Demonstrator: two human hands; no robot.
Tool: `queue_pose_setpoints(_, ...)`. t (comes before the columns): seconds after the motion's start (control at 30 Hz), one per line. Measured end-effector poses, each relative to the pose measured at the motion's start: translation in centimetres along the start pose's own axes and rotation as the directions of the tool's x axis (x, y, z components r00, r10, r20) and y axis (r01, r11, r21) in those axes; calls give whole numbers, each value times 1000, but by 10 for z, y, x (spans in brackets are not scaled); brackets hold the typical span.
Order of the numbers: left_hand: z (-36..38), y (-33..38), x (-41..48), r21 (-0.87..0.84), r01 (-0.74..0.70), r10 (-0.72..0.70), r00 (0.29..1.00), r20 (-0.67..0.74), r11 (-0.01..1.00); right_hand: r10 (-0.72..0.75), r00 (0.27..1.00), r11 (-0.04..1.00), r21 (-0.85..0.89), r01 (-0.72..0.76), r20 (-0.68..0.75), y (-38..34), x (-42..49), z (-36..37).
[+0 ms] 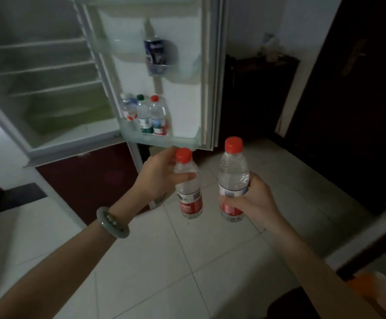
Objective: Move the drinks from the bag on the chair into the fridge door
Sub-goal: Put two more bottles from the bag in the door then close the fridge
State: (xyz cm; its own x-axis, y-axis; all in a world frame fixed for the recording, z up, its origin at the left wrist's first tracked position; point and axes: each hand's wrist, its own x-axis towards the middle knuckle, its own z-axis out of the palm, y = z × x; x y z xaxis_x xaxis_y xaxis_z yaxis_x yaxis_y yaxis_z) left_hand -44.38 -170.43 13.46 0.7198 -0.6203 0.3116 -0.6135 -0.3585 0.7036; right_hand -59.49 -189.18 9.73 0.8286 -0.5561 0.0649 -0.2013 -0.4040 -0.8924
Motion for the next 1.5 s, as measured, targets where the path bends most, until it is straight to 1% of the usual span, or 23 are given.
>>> queue_pose_setpoints(0.13,-28,-22,21,37,20,-17,997,-71,999,-13,999,1000,12,13,45,-18,34,27)
queue_pose_setpoints(0.3,-54,-50,63,-20,32,-34,989,-145,999,-43,997,998,38,40,64,-34,98,60)
queue_pose_setpoints(0.37,-62,-64,87,-28,14,-19,987,-159,999,-56,997,997,55,53,57,-38,129,73)
queue_pose_setpoints(0.5,-75,-88,148,7,4,-3,985,-171,1000,-79,996,992,101,75,34,-43,200,95)
queue_pose_setpoints(0.63,-79,-114,211,38,12,-6,984,-176,999,-95,995,991,94,93,10,-44,270,112)
queue_pose_setpoints(0.8,-66,-151,274,31,-20,24,991,-129,999,-78,996,992,94,80,-32,-36,337,134)
queue_pose_setpoints(0.97,-42,-183,318,28,31,-29,998,-48,999,-47,999,996,81,49,-25,-10,381,161)
queue_pose_setpoints(1.07,-29,-199,338,37,47,-48,999,14,998,0,1000,997,75,0,-6,6,395,175)
queue_pose_setpoints(1.27,-6,-224,361,146,-4,-12,993,113,989,137,988,990,46,-134,-76,14,408,192)
queue_pose_setpoints(1.5,3,-240,374,164,2,-33,982,187,986,203,974,978,-22,-206,-104,32,421,208)
